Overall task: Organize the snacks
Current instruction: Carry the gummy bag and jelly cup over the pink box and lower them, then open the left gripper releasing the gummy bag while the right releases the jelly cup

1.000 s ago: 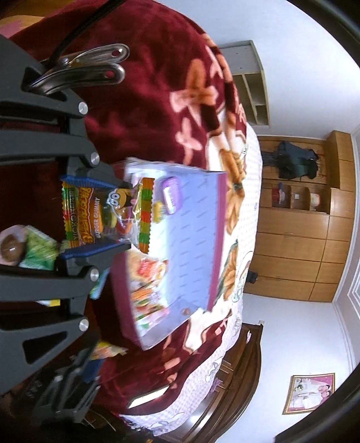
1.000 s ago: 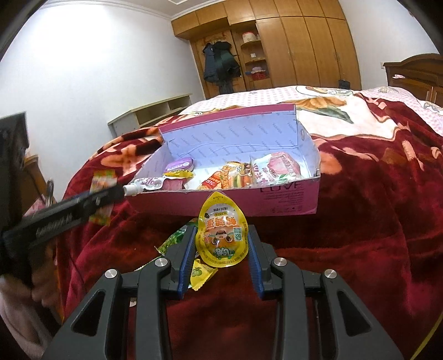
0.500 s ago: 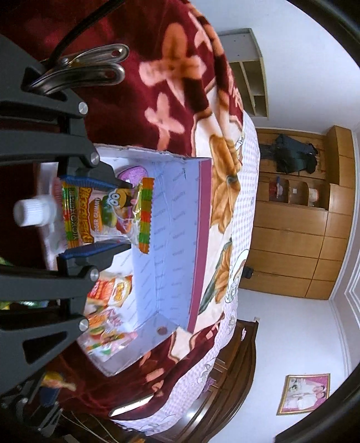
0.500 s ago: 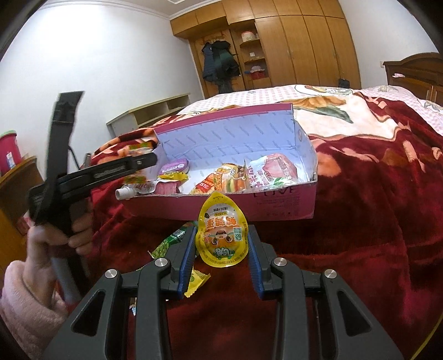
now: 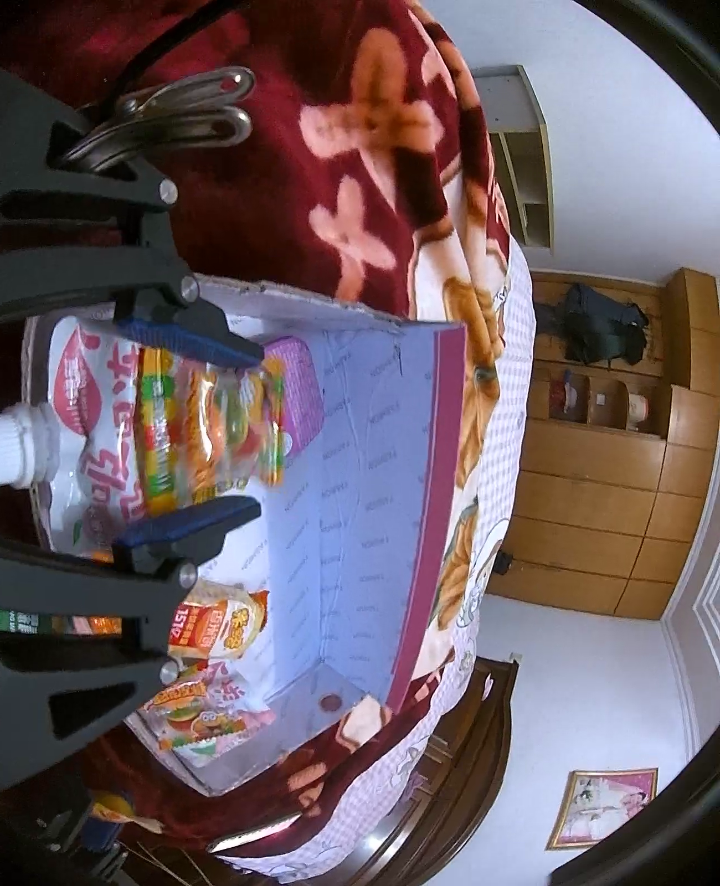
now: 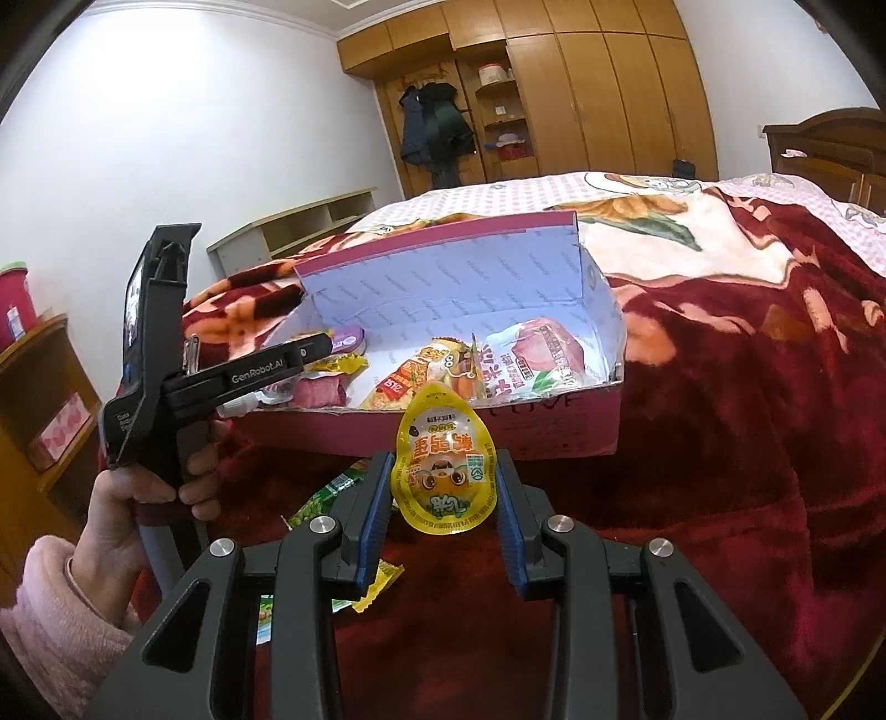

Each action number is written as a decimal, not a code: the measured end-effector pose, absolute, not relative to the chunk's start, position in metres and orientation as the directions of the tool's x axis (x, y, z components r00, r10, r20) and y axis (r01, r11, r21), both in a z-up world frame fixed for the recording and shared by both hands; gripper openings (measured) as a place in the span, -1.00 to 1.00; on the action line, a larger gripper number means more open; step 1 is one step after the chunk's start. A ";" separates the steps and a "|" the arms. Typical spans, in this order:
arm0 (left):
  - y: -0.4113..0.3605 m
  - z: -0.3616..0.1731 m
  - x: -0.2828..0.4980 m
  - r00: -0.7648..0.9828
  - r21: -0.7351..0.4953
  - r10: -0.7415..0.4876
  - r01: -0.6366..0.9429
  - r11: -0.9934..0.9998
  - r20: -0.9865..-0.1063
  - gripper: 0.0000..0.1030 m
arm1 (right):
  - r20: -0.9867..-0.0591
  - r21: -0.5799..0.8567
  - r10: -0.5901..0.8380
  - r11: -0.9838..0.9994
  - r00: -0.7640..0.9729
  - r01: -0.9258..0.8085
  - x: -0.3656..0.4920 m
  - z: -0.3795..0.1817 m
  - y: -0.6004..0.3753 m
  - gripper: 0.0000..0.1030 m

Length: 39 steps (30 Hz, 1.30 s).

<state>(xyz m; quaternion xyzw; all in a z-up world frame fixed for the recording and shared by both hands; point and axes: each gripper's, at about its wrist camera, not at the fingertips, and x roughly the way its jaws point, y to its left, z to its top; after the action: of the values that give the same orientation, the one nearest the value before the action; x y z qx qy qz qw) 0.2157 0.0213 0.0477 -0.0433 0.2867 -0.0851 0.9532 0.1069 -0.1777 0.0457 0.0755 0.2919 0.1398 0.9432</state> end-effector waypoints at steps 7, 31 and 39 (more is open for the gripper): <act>0.016 0.045 0.215 0.828 -0.099 -0.165 0.133 0.986 -0.535 0.14 | -0.513 0.207 0.296 0.954 0.806 -0.219 0.113 0.056 -0.182 -0.30; 0.017 0.044 0.215 0.830 -0.098 -0.164 0.133 0.986 -0.533 0.16 | -0.521 0.149 0.191 0.980 0.832 -0.132 0.199 0.067 -0.195 -0.28; 0.018 0.047 0.211 0.837 -0.107 -0.171 0.134 0.985 -0.520 0.17 | -0.506 0.145 0.189 0.980 0.842 -0.133 0.197 0.069 -0.195 0.08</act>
<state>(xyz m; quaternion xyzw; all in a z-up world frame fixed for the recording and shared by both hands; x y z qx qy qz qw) 0.2107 0.0175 0.0475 -0.0330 0.2741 -0.0796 0.9578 0.1974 -0.1953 0.0687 0.0521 0.2685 0.0842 0.9582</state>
